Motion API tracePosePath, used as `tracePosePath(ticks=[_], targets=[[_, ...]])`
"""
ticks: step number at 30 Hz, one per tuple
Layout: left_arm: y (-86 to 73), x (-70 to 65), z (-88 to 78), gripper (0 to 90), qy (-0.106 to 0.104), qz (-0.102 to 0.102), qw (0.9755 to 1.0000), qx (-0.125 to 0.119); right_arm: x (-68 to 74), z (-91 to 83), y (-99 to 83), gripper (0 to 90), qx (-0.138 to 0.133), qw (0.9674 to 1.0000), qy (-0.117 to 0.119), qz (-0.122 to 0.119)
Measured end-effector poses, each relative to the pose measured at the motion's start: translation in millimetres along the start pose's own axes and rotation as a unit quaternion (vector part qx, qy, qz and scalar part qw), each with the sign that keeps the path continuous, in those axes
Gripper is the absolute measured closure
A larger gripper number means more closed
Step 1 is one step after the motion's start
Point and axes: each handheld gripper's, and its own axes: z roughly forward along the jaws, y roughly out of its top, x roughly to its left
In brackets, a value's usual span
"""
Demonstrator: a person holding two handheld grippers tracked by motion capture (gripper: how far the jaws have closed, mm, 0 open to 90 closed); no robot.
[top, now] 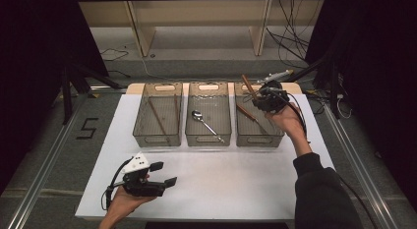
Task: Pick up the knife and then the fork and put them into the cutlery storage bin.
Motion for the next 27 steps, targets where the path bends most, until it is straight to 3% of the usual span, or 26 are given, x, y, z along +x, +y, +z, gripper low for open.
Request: tracePosePath(ticks=[16,27], targets=[[-3.2,-0.4,0.6,21.8,0.003,-0.002,1.0,-0.008,-9.2,33.9,-14.3,80.8,0.039,0.9989,-0.025,-0.001],[-4.5,-0.5,-0.3,21.8,0.006,-0.004,0.9998,-0.018,-13.6,48.0,-30.2,80.2,0.067,0.9971,-0.029,0.021]])
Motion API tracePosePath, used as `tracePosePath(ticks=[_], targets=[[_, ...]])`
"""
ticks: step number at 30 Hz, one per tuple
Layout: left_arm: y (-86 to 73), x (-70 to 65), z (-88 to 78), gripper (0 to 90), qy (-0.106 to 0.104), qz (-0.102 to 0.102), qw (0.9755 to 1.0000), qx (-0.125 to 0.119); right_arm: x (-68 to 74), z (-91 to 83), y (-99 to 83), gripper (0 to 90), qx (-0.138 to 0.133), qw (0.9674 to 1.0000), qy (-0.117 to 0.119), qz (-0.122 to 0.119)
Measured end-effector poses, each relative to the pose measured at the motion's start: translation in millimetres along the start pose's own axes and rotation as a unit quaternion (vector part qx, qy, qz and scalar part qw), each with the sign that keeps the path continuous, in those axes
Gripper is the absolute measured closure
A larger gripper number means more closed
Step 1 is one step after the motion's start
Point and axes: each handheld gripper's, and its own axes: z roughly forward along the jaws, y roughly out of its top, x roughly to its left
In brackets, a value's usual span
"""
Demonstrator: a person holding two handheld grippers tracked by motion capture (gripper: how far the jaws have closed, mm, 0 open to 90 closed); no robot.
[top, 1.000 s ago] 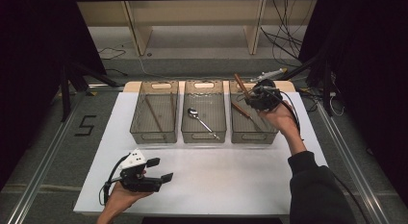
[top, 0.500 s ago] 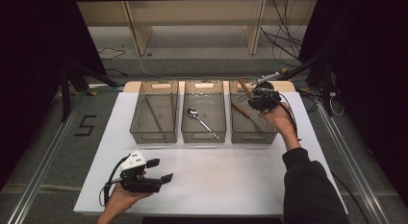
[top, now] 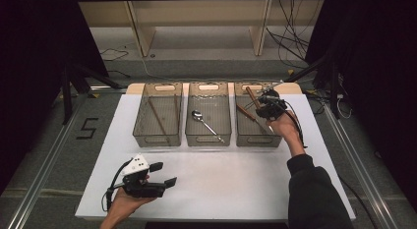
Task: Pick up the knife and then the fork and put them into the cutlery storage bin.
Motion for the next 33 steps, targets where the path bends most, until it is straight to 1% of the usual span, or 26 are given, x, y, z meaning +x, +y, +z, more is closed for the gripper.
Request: tracePosePath(ticks=[2,4,6,7,11,13,17,19,21,24,26,29,33], targets=[[-0.2,0.5,0.0,21.8,0.002,0.001,1.0,-0.002,-0.7,2.9,-2.4,79.2,0.006,1.0,-0.001,0.006],[-0.6,0.7,-0.1,21.8,0.004,0.0,1.0,-0.003,-2.0,2.9,-3.2,74.7,0.004,0.9999,0.002,0.016],[-0.8,1.3,-0.3,21.8,0.004,-0.001,1.0,-0.004,-2.4,1.3,-2.5,69.9,0.002,0.9998,0.006,0.019],[-1.0,1.4,-0.3,21.8,0.004,-0.001,1.0,-0.004,-2.2,-0.3,-1.9,69.5,-0.001,0.9998,0.006,0.02],[-1.7,1.7,-0.5,21.7,0.006,0.0,1.0,-0.007,0.3,-7.7,-0.8,63.4,-0.018,0.9996,0.014,0.019],[-1.9,1.9,-0.9,21.6,0.006,0.001,0.9999,-0.008,3.5,-11.5,-1.6,61.5,-0.025,0.9993,0.023,0.017],[-2.7,2.5,-0.6,21.6,0.007,-0.004,0.9999,-0.012,13.4,-21.2,-7.1,54.6,-0.055,0.9973,0.047,0.01],[-2.8,2.5,-0.6,21.6,0.006,-0.002,0.9999,-0.011,20.2,-26.5,-11.5,50.9,-0.07,0.9957,0.061,0.006],[-2.9,2.4,-0.3,21.6,0.006,-0.002,0.9999,-0.01,26.2,-32.3,-16.1,46.7,-0.086,0.9937,0.072,0.009],[-2.8,1.9,-0.2,21.6,0.005,0.0,1.0,-0.009,34.4,-42.4,-23.6,40.8,-0.114,0.9891,0.093,0.015],[-2.8,1.9,-0.3,21.5,0.004,-0.001,0.9999,-0.009,39.8,-47.8,-27.9,38.6,-0.126,0.9864,0.105,0.019],[-3.2,2.0,-0.4,21.5,0.005,-0.002,0.9999,-0.011,50.4,-55.9,-35.8,36.3,-0.142,0.9832,0.114,0.013],[-3.1,2.0,-1.1,21.5,0.005,-0.002,0.9999,-0.012,62.8,-64.7,-49.6,35.8,-0.166,0.9769,0.134,0.012]])
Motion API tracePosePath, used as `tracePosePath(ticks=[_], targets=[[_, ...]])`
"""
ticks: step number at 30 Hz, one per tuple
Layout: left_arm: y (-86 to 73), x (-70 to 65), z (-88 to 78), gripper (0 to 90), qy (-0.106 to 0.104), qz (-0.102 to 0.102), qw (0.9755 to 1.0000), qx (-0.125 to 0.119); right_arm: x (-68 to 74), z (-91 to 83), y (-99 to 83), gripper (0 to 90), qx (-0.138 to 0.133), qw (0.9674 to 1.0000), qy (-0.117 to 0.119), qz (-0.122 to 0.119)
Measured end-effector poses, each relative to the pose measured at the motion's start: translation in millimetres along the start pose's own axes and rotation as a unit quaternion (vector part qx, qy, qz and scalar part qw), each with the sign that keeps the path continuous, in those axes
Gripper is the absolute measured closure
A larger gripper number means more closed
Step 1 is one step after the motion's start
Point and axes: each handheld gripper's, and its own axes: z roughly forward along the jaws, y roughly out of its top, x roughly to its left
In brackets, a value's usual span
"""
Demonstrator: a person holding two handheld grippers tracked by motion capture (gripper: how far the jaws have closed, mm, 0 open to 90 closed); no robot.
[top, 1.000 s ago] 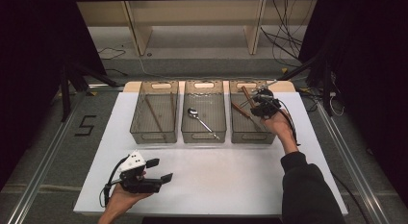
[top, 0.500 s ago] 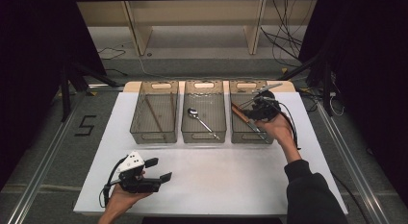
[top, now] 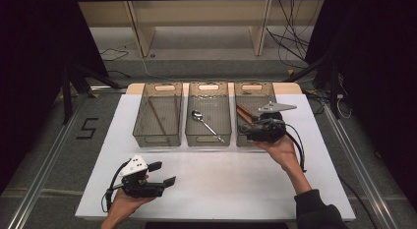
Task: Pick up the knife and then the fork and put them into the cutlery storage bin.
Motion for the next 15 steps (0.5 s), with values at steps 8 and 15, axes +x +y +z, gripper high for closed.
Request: tracePosePath(ticks=[8,15], targets=[[-0.2,-0.7,-0.5,21.5,0.0,0.002,1.0,0.0,17.5,-14.9,-25.4,33.3,-0.019,0.9996,0.014,-0.012],[0.0,-0.6,-0.8,21.5,-0.002,0.002,1.0,-0.003,25.6,-26.9,-45.2,31.4,-0.046,0.9985,0.03,-0.006]])
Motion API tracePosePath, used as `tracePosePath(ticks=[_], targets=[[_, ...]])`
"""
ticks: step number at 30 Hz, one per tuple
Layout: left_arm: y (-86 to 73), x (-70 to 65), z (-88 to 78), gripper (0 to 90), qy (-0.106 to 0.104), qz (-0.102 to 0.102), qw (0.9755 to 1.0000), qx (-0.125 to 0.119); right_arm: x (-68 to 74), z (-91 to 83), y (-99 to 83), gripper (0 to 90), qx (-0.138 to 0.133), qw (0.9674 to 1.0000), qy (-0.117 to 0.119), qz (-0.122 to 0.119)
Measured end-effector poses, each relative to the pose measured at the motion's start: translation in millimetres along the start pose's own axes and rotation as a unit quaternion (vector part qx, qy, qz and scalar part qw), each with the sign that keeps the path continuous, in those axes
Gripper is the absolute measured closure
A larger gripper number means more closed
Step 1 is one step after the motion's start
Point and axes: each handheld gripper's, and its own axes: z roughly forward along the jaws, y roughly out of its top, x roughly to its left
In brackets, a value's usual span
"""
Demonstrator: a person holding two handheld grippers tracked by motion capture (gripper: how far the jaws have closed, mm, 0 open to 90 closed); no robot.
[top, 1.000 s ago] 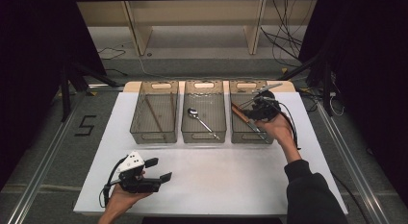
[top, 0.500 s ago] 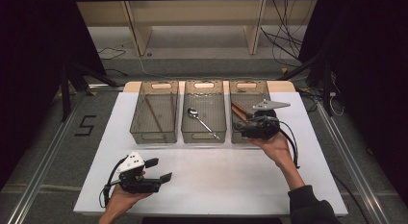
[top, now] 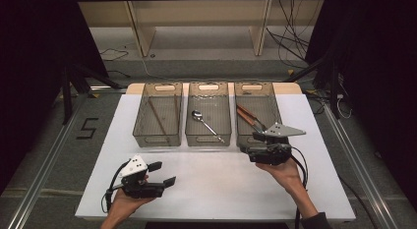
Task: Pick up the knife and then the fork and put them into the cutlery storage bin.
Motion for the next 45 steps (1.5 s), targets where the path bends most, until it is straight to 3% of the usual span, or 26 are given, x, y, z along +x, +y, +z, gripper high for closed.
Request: tracePosePath(ticks=[11,17,26,38,45], targets=[[1.0,-0.2,1.8,21.5,-0.003,-0.002,1.0,-0.003,8.3,-14.8,-33.5,29.8,-0.027,0.9994,0.021,0.004],[0.7,-1.8,4.1,21.4,-0.008,0.002,1.0,-0.002,12.3,-24.9,-49.9,28.3,-0.041,0.999,0.019,0.005],[-4.5,-3.9,2.5,21.3,-0.014,-0.002,0.9998,-0.011,23.3,-30.2,-65.1,27.2,-0.042,0.9986,0.033,0.004],[-8.5,-5.5,1.3,21.0,-0.018,0.001,0.9997,-0.016,29.1,-35.9,-86.3,24.4,-0.036,0.999,0.026,0.007],[-9.7,-6.1,3.1,20.0,-0.019,0.001,0.9997,-0.016,29.9,-35.2,-89.6,23.2,-0.032,0.9993,0.021,0.003]])
